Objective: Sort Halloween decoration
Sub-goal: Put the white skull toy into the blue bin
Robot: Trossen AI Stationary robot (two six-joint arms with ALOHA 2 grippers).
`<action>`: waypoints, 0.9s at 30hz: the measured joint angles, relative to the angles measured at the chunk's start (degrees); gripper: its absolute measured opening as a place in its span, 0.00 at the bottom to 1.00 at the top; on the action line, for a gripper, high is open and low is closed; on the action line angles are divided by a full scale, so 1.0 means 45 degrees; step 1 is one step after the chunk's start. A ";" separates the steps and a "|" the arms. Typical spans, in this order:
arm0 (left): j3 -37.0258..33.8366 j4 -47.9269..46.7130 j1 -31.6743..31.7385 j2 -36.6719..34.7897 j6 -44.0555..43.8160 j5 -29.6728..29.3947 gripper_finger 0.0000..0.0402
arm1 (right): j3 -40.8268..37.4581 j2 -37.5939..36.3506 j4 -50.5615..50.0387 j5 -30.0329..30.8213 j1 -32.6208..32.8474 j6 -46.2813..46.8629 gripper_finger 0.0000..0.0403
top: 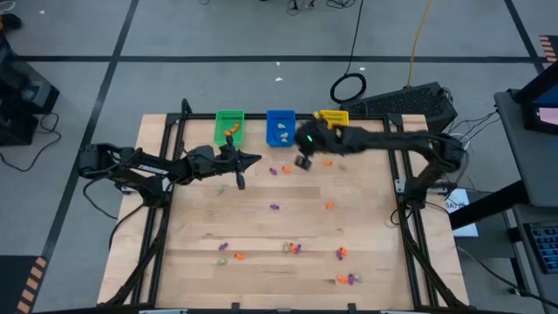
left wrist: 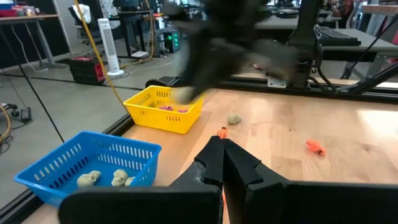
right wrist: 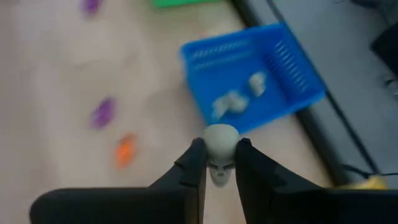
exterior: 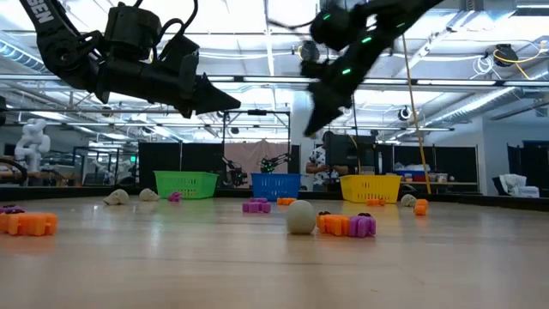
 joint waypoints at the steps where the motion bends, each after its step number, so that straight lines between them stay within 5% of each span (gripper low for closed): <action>1: 0.0000 0.0000 0.0000 0.0001 0.0001 0.0000 0.00 | 0.0549 0.0519 0.0029 -0.0015 -0.0348 -0.0348 0.13; 7: 0.0000 -0.0022 0.0010 0.0001 0.0006 0.0002 0.00 | 0.3908 0.3841 -0.0125 -0.2587 -0.2064 -0.1176 0.11; 14: 0.0000 -0.0046 0.0010 0.0001 0.0040 0.0003 0.00 | 0.6476 0.6387 -0.1481 -0.3036 -0.2760 -0.1292 0.01; 20: 0.0000 -0.0062 0.0010 0.0001 0.0037 0.0001 0.00 | 0.6752 0.6834 -0.1534 -0.3037 -0.2827 -0.1176 0.02; 27: 0.0000 -0.0143 0.0010 0.0001 0.0032 0.0130 0.00 | 0.6758 0.6203 -0.2196 -0.2988 -0.2605 -0.1499 0.16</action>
